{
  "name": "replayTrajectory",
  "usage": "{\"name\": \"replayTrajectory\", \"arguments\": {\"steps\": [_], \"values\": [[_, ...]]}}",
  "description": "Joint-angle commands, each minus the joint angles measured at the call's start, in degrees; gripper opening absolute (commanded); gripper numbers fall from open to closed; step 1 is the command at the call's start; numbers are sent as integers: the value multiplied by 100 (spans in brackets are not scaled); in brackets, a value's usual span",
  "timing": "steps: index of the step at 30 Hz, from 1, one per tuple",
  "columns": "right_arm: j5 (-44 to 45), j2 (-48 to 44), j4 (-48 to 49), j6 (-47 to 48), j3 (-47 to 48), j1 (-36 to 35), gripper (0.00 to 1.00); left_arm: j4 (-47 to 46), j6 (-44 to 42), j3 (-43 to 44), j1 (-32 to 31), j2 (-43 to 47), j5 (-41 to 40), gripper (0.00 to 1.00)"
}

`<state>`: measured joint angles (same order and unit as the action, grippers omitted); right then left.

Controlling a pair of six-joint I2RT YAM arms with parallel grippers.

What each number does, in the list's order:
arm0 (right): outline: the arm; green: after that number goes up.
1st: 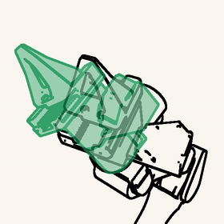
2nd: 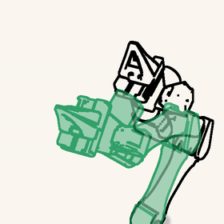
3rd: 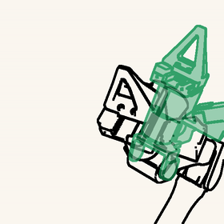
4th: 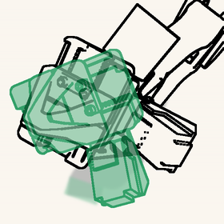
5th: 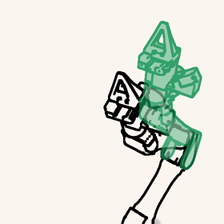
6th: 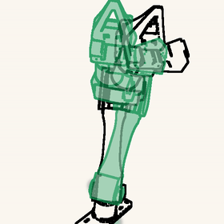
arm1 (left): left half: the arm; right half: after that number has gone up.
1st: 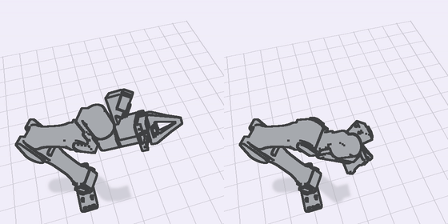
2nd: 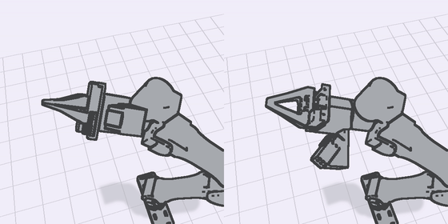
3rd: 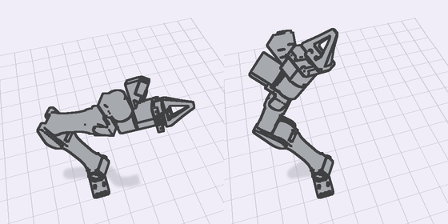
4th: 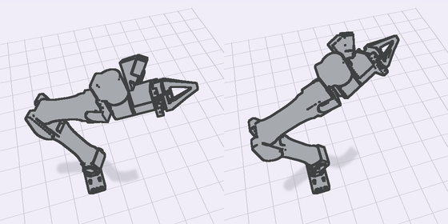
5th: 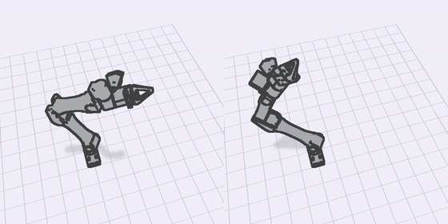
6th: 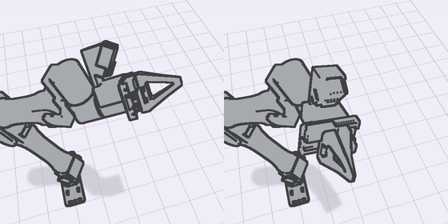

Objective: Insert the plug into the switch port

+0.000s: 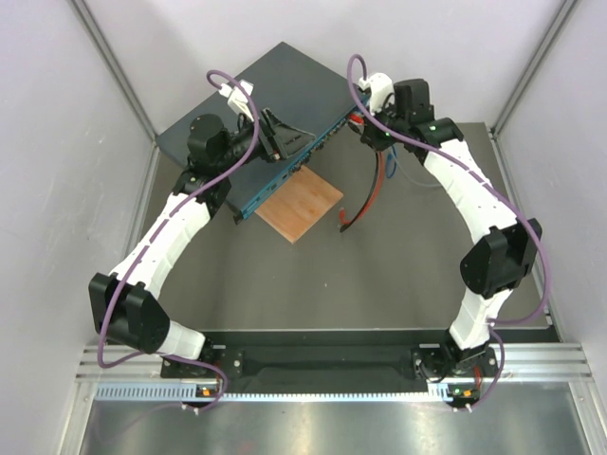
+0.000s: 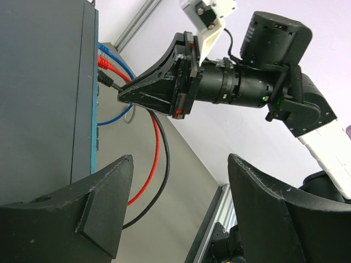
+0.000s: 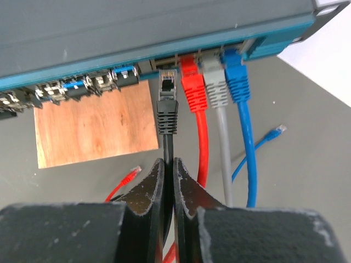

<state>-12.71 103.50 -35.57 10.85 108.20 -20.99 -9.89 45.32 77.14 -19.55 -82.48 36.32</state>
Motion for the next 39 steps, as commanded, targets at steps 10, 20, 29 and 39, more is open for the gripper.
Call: {"name": "replayTrajectory", "arguments": {"steps": [10, 20, 29, 39], "values": [[-91, -304, 595, -127, -159, -36, 0, -347, 38, 2, -5, 92, -2, 75], [-179, -577, 912, -233, -309, -36, 0, -347, 65, -6, -14, 65, 16, 75], [-66, -191, 587, -136, -98, -36, 0, -338, 38, 11, -5, 74, 16, 75], [120, -217, 657, -145, -335, -28, 0, -338, 56, 2, -5, 21, 33, 75]]}}
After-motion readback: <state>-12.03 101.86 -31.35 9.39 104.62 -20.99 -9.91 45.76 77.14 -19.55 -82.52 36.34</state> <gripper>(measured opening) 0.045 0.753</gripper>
